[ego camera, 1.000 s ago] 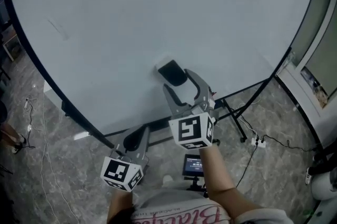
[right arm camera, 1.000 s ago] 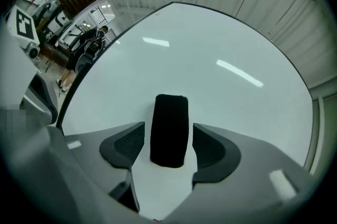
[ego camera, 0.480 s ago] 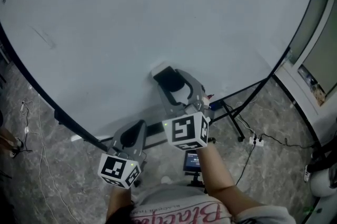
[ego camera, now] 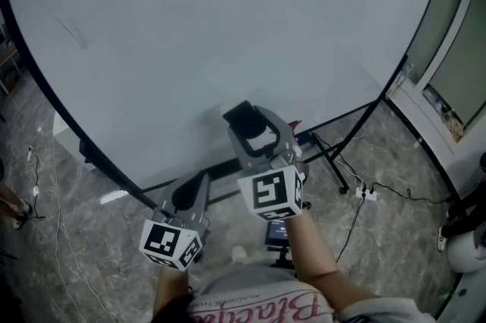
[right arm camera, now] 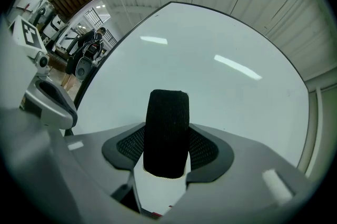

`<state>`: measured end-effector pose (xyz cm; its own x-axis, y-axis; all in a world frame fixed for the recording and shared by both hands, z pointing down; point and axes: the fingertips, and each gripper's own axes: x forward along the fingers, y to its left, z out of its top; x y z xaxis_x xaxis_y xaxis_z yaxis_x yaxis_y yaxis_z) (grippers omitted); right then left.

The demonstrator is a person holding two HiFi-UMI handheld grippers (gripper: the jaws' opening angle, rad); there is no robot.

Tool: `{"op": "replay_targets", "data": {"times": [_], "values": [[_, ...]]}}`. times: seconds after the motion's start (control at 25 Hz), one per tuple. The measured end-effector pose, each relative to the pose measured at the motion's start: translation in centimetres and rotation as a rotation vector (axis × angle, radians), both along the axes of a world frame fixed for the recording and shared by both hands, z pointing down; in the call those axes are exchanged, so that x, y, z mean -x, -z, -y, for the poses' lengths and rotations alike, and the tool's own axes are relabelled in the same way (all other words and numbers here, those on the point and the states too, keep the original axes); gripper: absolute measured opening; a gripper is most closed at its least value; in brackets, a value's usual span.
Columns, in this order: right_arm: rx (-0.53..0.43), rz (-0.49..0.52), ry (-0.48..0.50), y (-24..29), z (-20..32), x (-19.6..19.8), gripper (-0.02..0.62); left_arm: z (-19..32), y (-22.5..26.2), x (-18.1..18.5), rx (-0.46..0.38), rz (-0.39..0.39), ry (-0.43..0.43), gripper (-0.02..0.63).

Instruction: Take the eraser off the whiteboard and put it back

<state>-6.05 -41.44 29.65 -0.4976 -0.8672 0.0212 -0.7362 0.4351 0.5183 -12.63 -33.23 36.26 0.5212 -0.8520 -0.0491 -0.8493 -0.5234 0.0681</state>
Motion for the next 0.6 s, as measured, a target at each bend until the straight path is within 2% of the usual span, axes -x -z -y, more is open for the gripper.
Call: {"op": "replay_targets", "data": {"times": [0.2,0.6], "values": [[0.036,0.057,0.035,-0.6,-3.8,-0.3,0.236,-2.5,-0.2,-0.2,-0.002,-0.001,-0.009,-0.003],[0.068,0.114,0.037,-3.2,-12.2,-1.5,0.238,-8.4,0.0,-0.5,-0.024,-0.014,-0.011,-0.003]]}}
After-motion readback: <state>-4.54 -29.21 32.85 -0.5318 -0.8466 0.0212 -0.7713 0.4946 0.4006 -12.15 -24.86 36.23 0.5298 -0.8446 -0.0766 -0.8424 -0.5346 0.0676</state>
